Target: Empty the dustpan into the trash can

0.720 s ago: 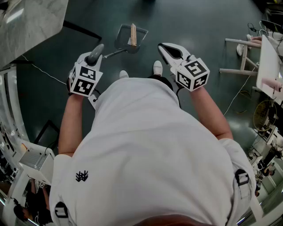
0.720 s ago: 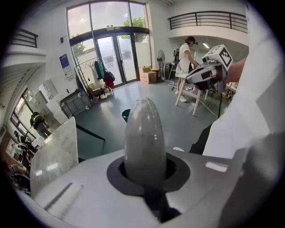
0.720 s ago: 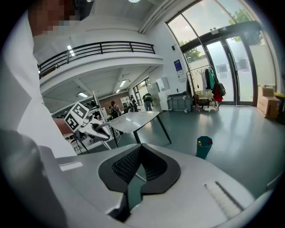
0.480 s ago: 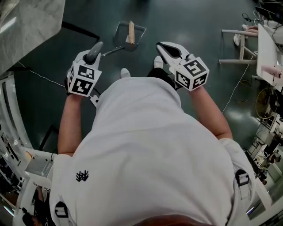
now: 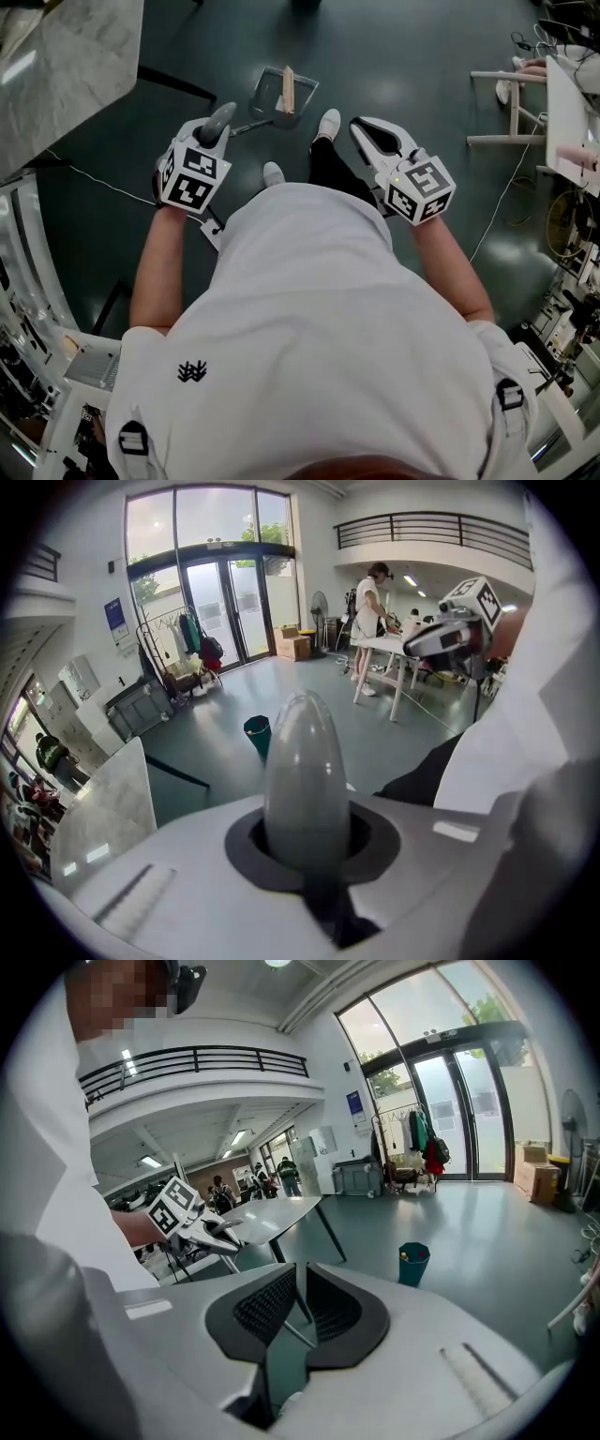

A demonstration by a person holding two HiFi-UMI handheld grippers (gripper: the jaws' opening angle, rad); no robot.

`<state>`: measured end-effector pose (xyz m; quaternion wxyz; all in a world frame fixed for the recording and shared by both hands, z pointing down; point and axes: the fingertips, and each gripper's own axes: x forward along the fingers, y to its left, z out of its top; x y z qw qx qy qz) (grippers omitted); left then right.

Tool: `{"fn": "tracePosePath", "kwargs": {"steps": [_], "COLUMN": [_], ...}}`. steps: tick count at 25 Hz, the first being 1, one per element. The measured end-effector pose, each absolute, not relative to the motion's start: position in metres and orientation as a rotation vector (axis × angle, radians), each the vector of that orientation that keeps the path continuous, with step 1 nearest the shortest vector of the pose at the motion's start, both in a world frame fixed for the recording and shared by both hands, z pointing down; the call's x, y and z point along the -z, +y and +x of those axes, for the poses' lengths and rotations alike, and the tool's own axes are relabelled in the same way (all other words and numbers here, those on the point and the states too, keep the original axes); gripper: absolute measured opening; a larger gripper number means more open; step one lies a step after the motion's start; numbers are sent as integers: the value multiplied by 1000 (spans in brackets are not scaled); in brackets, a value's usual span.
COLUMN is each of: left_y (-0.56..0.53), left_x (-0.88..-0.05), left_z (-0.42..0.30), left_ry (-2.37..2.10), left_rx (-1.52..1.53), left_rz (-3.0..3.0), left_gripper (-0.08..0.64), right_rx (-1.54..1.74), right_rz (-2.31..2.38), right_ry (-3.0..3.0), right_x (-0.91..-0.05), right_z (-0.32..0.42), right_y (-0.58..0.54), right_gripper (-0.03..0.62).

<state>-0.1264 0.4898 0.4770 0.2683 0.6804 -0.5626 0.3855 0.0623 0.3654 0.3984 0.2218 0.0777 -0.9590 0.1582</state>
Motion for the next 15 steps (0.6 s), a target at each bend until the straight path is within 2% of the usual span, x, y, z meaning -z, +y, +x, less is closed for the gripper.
{"fn": "tracePosePath", "kwargs": {"steps": [3, 15], "left_y": [463, 281], "left_x": [-470, -449], "left_z": [-137, -179], "left_ry": [-1523, -1562], "left_rx": [-1028, -1149], "left_rz": [1826, 1743], "left_gripper": [74, 74], "right_rx": [-438, -479], "right_rz": [198, 244], "right_ry": [-2665, -2670], "right_x": [-394, -411], "right_z": [58, 73], "right_y": [339, 137], "right_gripper": [64, 64]}}
